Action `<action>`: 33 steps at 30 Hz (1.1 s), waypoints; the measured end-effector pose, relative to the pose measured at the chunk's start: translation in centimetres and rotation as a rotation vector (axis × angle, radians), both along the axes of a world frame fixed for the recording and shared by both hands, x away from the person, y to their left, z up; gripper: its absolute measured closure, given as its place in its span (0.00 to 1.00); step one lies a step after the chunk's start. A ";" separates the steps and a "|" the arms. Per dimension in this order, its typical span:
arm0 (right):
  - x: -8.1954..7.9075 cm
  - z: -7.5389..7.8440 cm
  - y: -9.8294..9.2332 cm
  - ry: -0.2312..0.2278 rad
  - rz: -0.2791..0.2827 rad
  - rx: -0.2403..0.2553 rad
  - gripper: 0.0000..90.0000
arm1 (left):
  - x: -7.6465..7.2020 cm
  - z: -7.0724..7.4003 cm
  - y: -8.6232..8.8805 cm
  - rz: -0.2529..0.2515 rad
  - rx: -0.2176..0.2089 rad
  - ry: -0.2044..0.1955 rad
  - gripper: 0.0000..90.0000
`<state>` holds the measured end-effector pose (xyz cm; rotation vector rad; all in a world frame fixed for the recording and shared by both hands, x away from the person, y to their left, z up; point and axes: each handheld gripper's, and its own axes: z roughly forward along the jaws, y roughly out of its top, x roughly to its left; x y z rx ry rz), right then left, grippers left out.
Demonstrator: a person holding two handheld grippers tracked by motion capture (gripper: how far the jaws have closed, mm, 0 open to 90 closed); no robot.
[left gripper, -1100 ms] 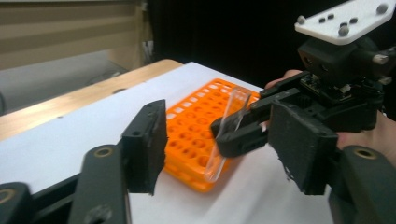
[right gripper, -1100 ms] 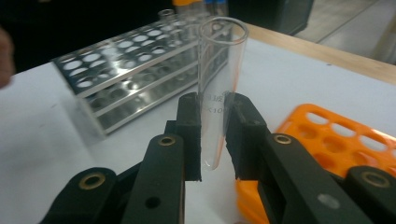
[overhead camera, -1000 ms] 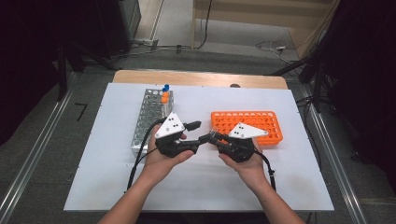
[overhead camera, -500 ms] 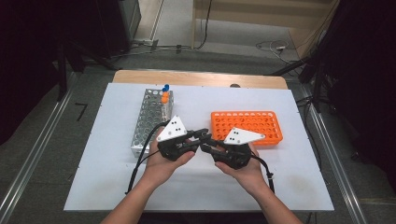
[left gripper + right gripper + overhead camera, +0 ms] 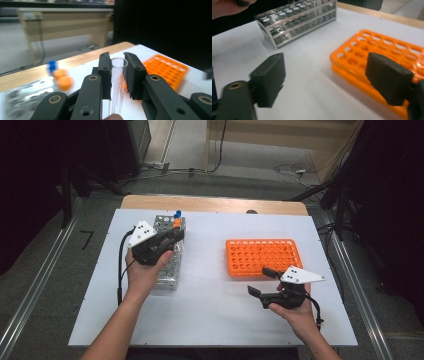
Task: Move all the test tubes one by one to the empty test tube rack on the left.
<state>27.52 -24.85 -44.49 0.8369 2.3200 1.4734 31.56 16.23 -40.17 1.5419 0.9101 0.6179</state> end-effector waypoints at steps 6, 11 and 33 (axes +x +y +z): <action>-1.1 -0.6 -3.1 0.019 -0.042 -0.012 0.12 | 1.1 -1.0 0.6 0.068 0.019 0.009 0.85; -1.8 -1.1 -4.9 0.016 -0.079 -0.030 0.12 | 1.5 -2.0 0.3 0.093 0.058 0.019 0.85; -1.0 -2.2 -7.8 0.005 -0.153 -0.003 0.09 | -5.3 -3.4 1.1 0.012 0.025 0.081 0.00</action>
